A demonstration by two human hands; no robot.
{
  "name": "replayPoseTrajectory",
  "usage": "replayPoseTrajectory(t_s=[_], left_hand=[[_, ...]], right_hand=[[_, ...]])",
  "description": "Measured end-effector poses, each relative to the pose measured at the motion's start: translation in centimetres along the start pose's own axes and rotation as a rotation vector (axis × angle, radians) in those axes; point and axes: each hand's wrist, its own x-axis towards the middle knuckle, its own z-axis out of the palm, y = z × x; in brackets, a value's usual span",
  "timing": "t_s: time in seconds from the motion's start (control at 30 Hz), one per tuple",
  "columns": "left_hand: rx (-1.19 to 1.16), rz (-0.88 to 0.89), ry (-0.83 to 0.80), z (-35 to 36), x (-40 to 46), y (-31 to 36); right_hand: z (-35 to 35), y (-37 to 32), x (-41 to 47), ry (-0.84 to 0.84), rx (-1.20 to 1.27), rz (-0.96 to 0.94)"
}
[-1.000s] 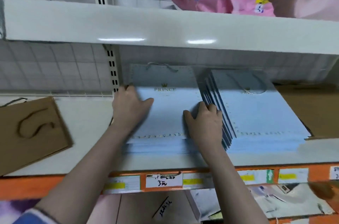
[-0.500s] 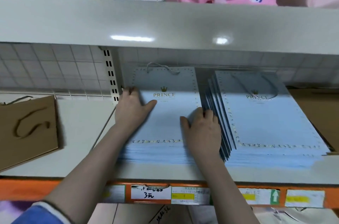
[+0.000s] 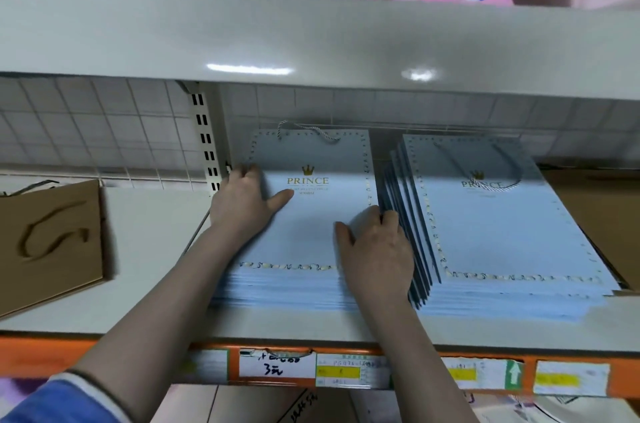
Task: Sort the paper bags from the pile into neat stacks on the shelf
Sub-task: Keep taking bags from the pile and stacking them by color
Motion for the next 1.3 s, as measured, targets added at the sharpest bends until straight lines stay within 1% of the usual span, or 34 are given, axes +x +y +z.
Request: replayPoseTrajectory(t_s=[0.13, 0.27, 0.33, 0.43, 0.53, 0.6, 0.7, 0.8, 0.87, 1.07, 1.3], left_hand=[[0.082, 0.004, 0.063, -1.3, -0.3, 0.8], [0.099, 0.024, 0.129, -2.2, -1.3, 1.6], [0.111, 0.016, 0.155, -2.5, -2.4, 1.9], [0.152, 0.021, 0.247, -2.9, -4.5, 1.8], [0.179, -0.016, 0.281, -3.7, -6.9, 1.2], [0.186, -0.05, 0.305, -4.4, -8.9, 0.3], [0.242, -0.106, 0.292, -5.1, -12.1, -1.6], [0.307, -0.167, 0.301, -6.4, -14.6, -4.3], [0.338, -0.198, 0.334, -7.4, -15.8, -6.3], [0.348, -0.324, 0.402, -10.4, -18.5, -11.5], [0.344, -0.403, 0.403, -14.2, -21.0, -19.9]], right_hand=[[-0.7, 0.2, -0.1, -0.045, 0.012, 0.0], [-1.8, 0.6, -0.9, -0.038, -0.024, -0.023], [-2.3, 0.9, -1.6, -0.044, -0.019, -0.031], [-3.0, 1.4, -2.9, -0.067, -0.018, -0.064], [-3.4, 1.7, -4.3, -0.096, -0.007, -0.122], [-3.1, 1.8, -5.4, -0.057, 0.015, -0.173], [-2.4, 0.9, -7.1, 0.005, 0.058, -0.237], [-1.6, -1.1, -8.7, -0.038, 0.064, -0.318], [-1.0, -2.8, -9.5, 0.02, 0.072, -0.365], [0.4, -8.2, -11.6, 0.048, 0.123, -0.499], [3.2, -16.6, -14.5, -0.007, 0.162, -0.555]])
